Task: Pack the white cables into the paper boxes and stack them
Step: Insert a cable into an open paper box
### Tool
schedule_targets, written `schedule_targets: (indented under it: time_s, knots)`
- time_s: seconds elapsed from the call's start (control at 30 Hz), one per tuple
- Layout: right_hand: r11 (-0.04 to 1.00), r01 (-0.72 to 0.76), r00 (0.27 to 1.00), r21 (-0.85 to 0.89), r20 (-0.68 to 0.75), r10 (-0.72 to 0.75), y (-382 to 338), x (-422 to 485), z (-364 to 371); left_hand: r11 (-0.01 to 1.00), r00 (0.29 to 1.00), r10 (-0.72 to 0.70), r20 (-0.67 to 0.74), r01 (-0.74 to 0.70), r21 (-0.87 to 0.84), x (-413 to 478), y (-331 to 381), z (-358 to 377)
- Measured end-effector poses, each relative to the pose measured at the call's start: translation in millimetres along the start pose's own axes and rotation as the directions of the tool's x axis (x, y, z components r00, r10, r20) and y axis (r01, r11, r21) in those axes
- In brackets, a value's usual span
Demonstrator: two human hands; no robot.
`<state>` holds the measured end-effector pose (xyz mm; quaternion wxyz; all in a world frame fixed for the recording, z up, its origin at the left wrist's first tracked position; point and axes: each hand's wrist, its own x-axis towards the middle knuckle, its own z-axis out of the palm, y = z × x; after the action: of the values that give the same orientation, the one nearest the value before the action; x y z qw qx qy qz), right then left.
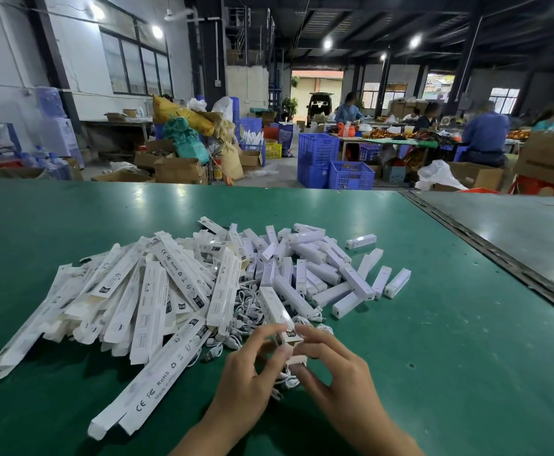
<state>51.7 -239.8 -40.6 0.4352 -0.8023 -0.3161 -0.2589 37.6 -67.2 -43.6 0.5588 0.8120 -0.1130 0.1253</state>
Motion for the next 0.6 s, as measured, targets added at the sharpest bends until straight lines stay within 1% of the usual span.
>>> schedule_targets:
  time_s: [0.13,0.27,0.47,0.6]
  knots:
    - [1.0,-0.005,0.999,-0.009,-0.051,0.005,-1.7,0.5,0.6,1.0,1.0,-0.01,0.013,0.01,-0.028,-0.2,-1.1,1.8]
    - [0.996,-0.082,0.988,0.037,-0.127,0.086,-4.5,0.7,1.7,1.0,1.0,-0.01,0.016,0.011,-0.027,0.3,-2.1,1.6]
    - [1.0,0.028,0.981,0.003,-0.192,-0.027,-1.6,2.8,1.5,0.999,1.0,0.006,-0.024,-0.007,-0.046,0.1,-3.9,1.9]
    - [1.0,0.018,0.982,0.016,-0.189,-0.015,1.9,1.2,2.2,0.998,0.998,-0.002,-0.055,-0.002,-0.067,0.7,-5.3,1.4]
